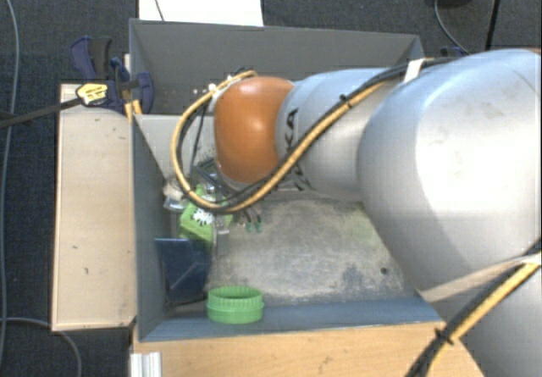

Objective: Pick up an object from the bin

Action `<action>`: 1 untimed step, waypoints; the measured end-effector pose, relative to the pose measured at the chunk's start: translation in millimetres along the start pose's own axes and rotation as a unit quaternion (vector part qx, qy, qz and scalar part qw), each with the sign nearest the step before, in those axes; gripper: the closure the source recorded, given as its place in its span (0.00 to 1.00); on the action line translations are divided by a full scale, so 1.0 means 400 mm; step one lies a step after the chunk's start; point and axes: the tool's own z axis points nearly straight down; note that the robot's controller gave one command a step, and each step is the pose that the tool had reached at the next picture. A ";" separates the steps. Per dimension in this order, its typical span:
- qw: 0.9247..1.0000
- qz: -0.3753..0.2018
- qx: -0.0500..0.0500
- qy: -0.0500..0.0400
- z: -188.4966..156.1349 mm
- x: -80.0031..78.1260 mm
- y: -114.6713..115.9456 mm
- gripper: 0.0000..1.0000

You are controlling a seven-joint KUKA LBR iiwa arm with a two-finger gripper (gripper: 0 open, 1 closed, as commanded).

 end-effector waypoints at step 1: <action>1.000 0.000 0.000 0.000 0.000 0.000 0.000 1.00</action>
Offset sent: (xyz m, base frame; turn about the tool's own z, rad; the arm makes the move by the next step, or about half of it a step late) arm 0.0000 0.0000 0.0000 0.0000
